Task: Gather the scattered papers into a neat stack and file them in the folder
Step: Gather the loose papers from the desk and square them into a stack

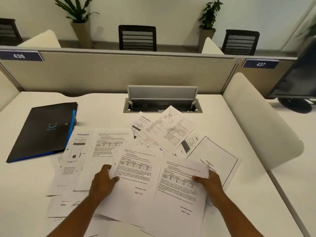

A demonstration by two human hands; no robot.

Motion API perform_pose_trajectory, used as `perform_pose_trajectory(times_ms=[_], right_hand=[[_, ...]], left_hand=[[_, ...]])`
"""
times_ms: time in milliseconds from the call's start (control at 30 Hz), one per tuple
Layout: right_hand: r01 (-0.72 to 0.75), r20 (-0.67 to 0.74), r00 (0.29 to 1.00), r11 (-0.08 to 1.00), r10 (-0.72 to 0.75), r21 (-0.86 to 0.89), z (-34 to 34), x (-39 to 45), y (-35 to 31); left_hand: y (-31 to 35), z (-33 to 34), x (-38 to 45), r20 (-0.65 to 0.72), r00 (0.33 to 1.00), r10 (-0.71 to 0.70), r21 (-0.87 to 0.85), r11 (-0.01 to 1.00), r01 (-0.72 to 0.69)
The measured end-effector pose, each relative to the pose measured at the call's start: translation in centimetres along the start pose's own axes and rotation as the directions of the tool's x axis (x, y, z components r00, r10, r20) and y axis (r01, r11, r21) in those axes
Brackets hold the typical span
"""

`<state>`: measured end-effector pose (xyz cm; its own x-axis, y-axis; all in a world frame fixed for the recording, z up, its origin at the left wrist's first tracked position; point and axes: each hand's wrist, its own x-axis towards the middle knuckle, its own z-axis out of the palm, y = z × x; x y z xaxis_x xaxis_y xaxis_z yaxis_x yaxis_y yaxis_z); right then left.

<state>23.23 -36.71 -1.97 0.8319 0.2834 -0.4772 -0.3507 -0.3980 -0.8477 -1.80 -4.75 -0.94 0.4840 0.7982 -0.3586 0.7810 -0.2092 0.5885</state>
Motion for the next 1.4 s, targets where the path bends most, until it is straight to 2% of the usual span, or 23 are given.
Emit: perform_pose_trajectory(times_ms=[133, 333, 500, 633, 767, 1033, 1133, 1300, 1400], right_hand=[[0.067, -0.002, 0.998, 0.983, -0.068, -0.169, 1.3, -0.5, 0.3], [0.086, -0.135, 0.986, 0.990, -0.101, -0.109, 1.4, 0.1, -1.6], [0.087, -0.128, 0.988, 0.996, -0.090, -0.024, 1.5, 0.8, -2.8], [0.068, -0.080, 0.994, 0.998, -0.068, -0.012, 3.3, 0.8, -4.2], [0.088, 0.037, 0.996, 0.994, -0.085, -0.058, 5.4, 1.0, -6.3], [0.174, 0.223, 0.963, 0.981, -0.150, -0.089, 7.2, 1.6, -11.0], [0.152, 0.195, 0.972, 0.985, -0.133, -0.086, 8.3, 1.9, -11.2], [0.093, 0.152, 0.985, 0.992, -0.079, -0.090, 12.1, 1.5, -9.6], [0.033, 0.158, 0.987, 0.996, -0.020, -0.078, 14.2, 0.9, -8.4]], left_hand=[[-0.4, -0.5, 0.0, -0.003, 1.000, -0.020, -0.011, 1.000, 0.020], [-1.5, -2.2, 0.4, -0.054, 0.998, -0.009, -0.055, 0.998, 0.006], [-2.7, -3.5, 0.5, -0.073, 0.996, -0.049, -0.109, 0.993, 0.041], [-3.3, -3.3, 0.2, -0.040, 0.998, -0.049, -0.175, 0.984, 0.041], [-3.6, -3.1, 0.1, -0.033, 0.997, -0.063, -0.226, 0.973, 0.054], [-5.6, -4.3, 0.2, -0.188, 0.968, -0.168, -0.256, 0.960, 0.116], [-5.8, -4.2, 0.2, -0.129, 0.977, -0.170, -0.279, 0.952, 0.128], [-4.4, -2.8, -0.3, 0.090, 0.996, -0.018, -0.255, 0.966, 0.040], [-3.2, -2.0, -0.5, 0.149, 0.989, -0.025, -0.294, 0.953, 0.068]])
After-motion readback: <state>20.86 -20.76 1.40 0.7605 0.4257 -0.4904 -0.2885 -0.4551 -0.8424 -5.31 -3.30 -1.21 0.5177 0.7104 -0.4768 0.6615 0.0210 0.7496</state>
